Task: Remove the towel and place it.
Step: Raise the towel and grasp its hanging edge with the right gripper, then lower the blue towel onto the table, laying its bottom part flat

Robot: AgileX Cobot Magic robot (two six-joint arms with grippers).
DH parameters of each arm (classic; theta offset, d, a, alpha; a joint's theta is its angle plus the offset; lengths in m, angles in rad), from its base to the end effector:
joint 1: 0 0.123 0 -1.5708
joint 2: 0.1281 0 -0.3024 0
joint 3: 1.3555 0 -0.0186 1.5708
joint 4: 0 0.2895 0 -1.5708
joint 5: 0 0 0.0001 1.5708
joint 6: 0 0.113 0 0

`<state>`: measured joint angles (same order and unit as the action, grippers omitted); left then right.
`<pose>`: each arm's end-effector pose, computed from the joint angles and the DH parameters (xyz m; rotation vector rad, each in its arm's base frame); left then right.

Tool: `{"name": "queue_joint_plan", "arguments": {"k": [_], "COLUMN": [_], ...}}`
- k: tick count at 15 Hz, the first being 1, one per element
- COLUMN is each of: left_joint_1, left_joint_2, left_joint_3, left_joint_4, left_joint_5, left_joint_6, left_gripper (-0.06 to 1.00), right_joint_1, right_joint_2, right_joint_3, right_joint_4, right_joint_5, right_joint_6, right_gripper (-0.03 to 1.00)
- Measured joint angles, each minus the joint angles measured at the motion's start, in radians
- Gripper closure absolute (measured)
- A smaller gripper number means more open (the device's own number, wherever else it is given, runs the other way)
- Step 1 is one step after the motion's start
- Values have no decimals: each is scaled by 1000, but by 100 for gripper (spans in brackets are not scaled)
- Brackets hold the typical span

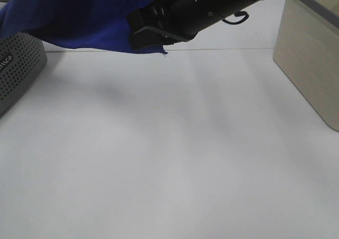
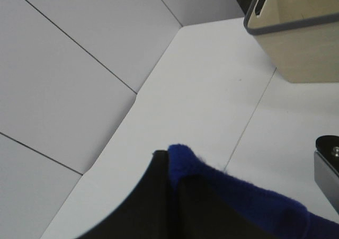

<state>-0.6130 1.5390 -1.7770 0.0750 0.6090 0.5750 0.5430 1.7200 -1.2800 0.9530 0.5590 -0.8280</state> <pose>0.3347 -0.2295 0.5026 1.0597 1.5205 0.0561 0.3503 0.2686 0.2656 -0.8046 2.1758 0.8128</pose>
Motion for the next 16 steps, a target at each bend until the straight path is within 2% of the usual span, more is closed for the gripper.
{"name": "queue_joint_plan", "arguments": {"k": [3,9,13,16], "left_joint_1": [0,0,0,0], "left_joint_2": [0,0,0,0], "left_joint_3": [0,0,0,0], "left_joint_4": [-63,-75,-97,-113], "left_joint_5": [-69,-113,-193,-237], "left_joint_6": [0,0,0,0], "left_gripper": [94,94,94,94], "right_joint_1": [0,0,0,0], "right_joint_2": [-82,-267,-363,-374], "right_joint_3": [0,0,-4,-123], "right_joint_4": [-175,-717,-905,-1000], "right_joint_5": [-8,65,135,256], "right_joint_6": [137,494,602,616], "right_gripper": [95,95,95,95]}}
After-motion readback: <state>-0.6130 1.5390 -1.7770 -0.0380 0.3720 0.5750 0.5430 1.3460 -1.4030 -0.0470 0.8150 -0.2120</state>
